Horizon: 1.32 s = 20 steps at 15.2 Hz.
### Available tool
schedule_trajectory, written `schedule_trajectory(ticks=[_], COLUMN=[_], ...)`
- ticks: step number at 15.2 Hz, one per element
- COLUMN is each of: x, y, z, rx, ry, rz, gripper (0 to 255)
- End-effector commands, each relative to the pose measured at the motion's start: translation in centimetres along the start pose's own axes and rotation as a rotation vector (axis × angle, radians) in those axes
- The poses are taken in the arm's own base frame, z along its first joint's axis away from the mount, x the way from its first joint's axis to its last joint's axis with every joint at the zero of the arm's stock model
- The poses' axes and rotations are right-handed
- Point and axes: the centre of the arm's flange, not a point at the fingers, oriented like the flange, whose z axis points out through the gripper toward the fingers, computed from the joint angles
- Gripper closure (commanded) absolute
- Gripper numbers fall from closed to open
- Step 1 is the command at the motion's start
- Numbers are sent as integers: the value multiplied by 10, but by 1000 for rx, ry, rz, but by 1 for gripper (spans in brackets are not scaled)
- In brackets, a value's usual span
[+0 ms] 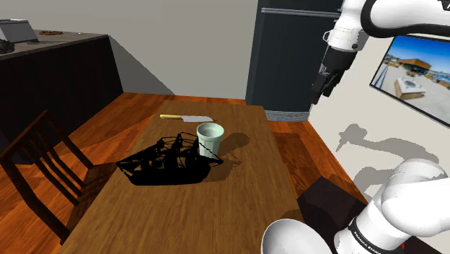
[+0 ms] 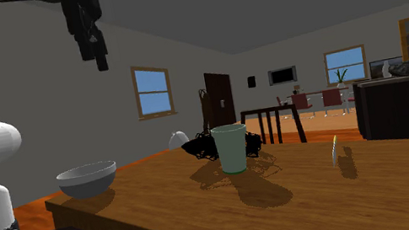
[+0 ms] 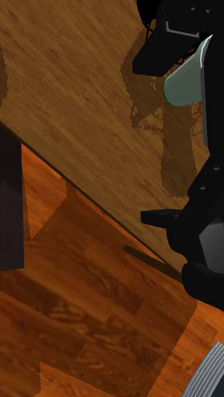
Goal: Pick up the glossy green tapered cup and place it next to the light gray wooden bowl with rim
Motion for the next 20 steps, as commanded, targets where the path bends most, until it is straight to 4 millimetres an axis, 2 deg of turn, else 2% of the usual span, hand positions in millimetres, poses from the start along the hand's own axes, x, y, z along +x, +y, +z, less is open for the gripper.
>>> schedule_trajectory(ticks=[1,20], x=[0,167], y=[0,-183], z=[0,107], rx=[0,-144], ry=[0,-33], rz=[0,38], gripper=[0,0])
